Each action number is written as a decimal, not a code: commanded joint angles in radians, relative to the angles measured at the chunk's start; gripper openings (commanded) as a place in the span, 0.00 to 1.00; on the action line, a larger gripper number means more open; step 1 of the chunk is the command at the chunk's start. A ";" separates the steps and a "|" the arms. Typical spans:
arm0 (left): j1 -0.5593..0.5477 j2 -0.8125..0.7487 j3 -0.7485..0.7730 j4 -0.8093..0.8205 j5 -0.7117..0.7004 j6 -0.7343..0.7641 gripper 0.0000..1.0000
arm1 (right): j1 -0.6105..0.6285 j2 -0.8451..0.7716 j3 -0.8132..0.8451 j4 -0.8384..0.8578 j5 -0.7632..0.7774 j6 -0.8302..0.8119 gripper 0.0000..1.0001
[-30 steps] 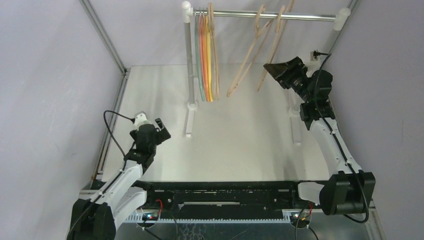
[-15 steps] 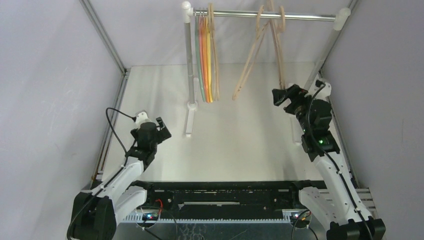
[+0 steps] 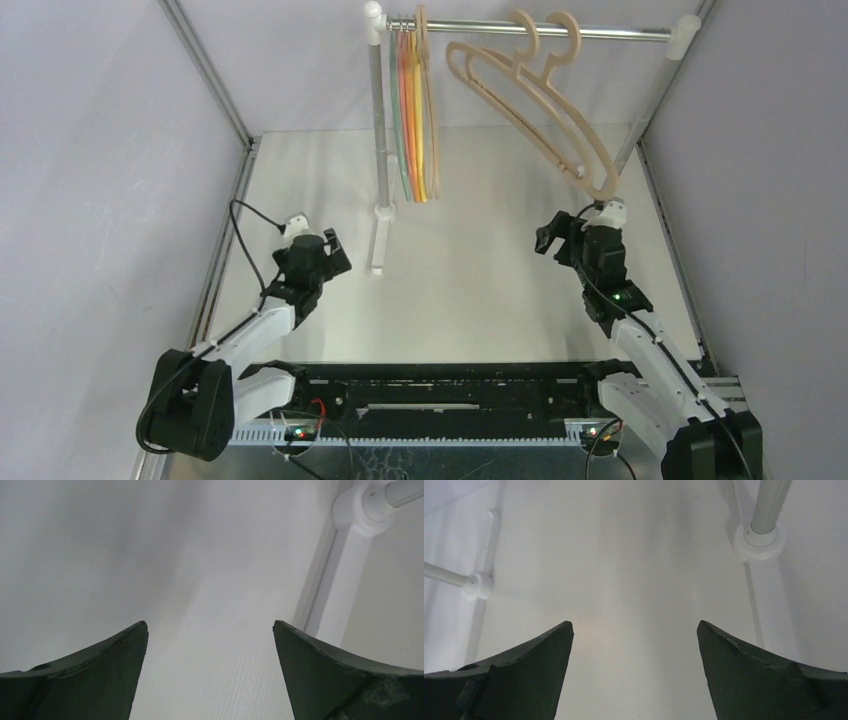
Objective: Organize the hangers
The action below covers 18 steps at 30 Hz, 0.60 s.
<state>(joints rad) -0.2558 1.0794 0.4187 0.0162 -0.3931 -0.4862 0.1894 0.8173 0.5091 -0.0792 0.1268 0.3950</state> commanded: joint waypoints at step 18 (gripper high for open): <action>-0.054 0.063 0.080 0.097 -0.032 0.076 1.00 | 0.161 0.208 0.009 0.170 0.209 -0.156 1.00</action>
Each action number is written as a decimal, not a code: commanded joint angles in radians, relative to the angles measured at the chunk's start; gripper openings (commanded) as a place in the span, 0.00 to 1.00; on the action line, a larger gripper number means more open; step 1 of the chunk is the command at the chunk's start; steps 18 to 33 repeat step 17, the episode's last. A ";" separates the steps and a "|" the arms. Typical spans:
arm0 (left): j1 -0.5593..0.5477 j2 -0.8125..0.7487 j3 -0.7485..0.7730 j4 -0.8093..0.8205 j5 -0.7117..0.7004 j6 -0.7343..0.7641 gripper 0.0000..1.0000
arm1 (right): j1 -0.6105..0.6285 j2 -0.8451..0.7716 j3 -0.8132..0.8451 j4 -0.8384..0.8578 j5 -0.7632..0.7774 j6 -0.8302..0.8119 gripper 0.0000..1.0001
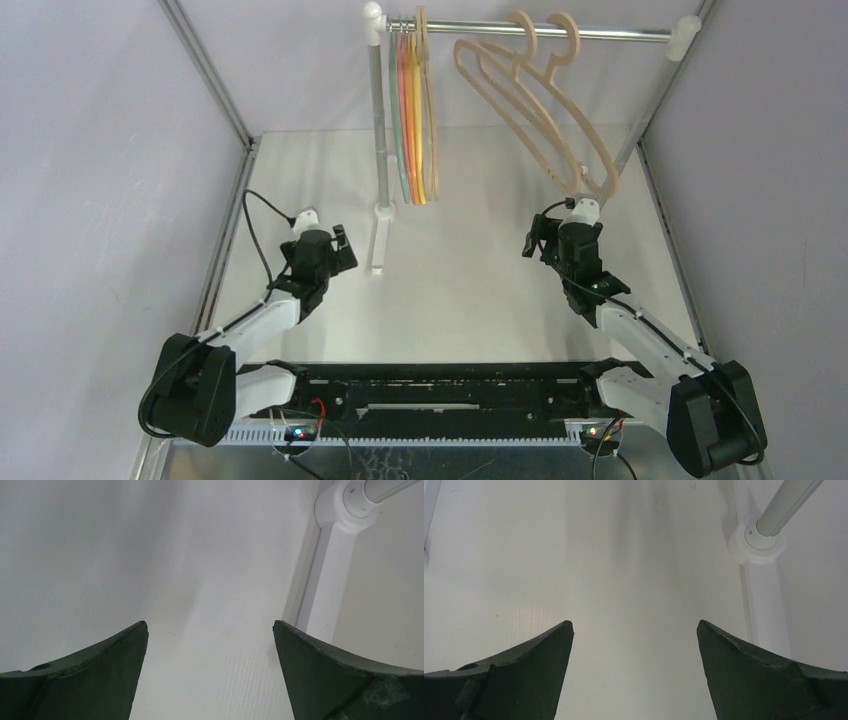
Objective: Organize the hangers
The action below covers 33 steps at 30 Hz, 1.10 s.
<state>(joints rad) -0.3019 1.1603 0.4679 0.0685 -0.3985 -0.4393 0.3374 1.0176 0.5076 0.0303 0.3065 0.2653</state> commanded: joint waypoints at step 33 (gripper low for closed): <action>-0.015 -0.035 0.021 0.049 -0.042 0.033 1.00 | 0.036 0.030 0.011 0.060 0.079 -0.022 1.00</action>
